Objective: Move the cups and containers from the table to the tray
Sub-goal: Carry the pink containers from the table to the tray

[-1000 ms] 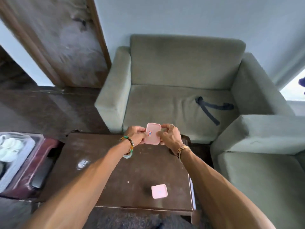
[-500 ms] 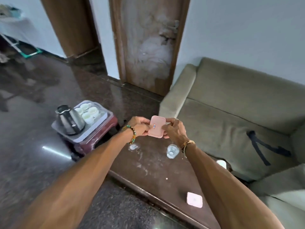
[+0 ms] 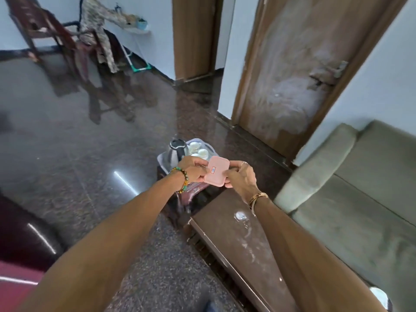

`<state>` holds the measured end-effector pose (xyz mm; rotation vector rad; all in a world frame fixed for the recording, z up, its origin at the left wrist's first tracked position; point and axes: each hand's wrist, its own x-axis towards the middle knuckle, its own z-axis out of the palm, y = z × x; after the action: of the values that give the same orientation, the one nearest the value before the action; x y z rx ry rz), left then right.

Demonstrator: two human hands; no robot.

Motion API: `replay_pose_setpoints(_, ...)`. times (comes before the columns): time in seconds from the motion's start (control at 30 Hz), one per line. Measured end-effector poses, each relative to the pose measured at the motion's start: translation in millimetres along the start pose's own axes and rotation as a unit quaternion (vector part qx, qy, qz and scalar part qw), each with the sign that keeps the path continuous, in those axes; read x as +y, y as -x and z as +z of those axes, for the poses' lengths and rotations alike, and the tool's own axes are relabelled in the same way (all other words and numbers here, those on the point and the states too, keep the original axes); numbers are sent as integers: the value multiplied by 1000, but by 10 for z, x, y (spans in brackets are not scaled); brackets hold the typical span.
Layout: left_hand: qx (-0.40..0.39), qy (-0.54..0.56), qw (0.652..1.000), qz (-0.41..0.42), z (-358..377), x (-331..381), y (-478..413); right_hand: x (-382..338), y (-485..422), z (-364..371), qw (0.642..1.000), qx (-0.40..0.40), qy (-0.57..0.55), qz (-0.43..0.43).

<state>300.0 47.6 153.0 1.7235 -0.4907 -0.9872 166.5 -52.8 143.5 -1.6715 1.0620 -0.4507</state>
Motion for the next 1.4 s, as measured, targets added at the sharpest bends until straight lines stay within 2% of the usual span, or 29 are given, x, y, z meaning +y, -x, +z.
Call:
replay_pose_setpoints(0.3, 58, -10, 994, -91, -814, -360, -768, 102, -825, 1015, 994, -103, 2, 40)
replay_pose_setpoints(0.47, 72, -37, 990, -120, -1003, -371, -1256, 38, -1259, 1271, 991, -124, 30, 43)
replay_pose_setpoints(0.6, 78, -10, 990, -120, -1029, -227, -1567, -55, -1625, 1323, 990, -127, 48, 40)
replay_pose_setpoints(0.87, 29, -24, 994, -98, -996, -36, -2493, -102, -2297, 1305, 995, -43, 22, 82)
replay_pose_setpoints(1.07, -36, -150, 985, -77, -911, -144, -3377, 99, -2806, 1435, 989, 36, 27, 143)
replay_pose_setpoints(1.3, -147, -167, 971, -86, -791, -44, -4180, 189, -3347, 1565, 971, 116, 20, 206)
replay_pose_setpoints(1.4, -172, -154, 970, -76, -716, -46, -4402, 236, -3507, 1580, 964, 136, 10, 227)
